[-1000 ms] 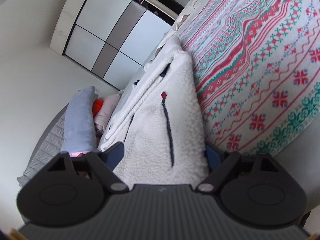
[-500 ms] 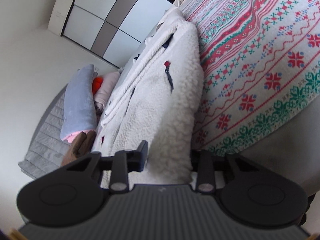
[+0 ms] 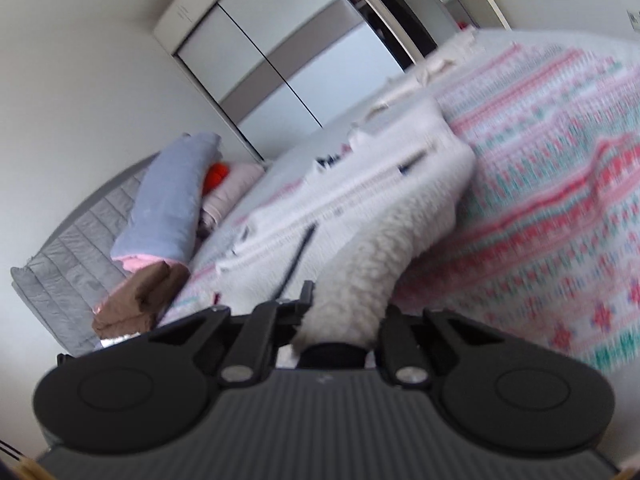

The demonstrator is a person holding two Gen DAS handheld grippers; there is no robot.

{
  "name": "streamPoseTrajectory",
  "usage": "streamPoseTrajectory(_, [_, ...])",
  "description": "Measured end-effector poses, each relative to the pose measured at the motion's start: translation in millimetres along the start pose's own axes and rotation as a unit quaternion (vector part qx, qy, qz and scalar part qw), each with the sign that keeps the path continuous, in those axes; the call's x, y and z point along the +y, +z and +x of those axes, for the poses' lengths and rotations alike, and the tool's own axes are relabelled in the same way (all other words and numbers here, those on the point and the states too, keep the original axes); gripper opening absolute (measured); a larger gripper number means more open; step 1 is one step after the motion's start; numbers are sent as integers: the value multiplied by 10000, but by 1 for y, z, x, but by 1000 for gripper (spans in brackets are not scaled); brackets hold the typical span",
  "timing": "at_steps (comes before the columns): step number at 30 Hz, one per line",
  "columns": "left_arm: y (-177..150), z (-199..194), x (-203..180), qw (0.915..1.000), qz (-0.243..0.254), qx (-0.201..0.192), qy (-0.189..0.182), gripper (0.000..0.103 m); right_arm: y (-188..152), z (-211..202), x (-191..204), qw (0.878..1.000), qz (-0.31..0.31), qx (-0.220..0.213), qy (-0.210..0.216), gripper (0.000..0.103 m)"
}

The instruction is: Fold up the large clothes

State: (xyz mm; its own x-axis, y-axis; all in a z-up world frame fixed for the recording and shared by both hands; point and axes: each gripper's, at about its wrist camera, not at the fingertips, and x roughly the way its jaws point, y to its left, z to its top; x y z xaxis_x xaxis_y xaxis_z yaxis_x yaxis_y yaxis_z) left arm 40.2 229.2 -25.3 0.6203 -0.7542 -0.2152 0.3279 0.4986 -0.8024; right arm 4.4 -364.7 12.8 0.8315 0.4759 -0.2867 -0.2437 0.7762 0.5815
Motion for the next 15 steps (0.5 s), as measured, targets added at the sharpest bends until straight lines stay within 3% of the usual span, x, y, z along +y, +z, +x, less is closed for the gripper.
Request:
streamPoseTrajectory(6, [59,14,-19,9964,306,-761,-208,13,55,25,23,9966,-408,-684,-188,9])
streamPoseTrajectory(11, [120,47,-24,9887,628,-1362,19,13,103,72,26,9912,-498,-1127,-494,9])
streamPoseTrajectory(15, [164,91,-25,9815,1001,-1593,346,13,138,129,27,9855,-694,-1313,-820,9])
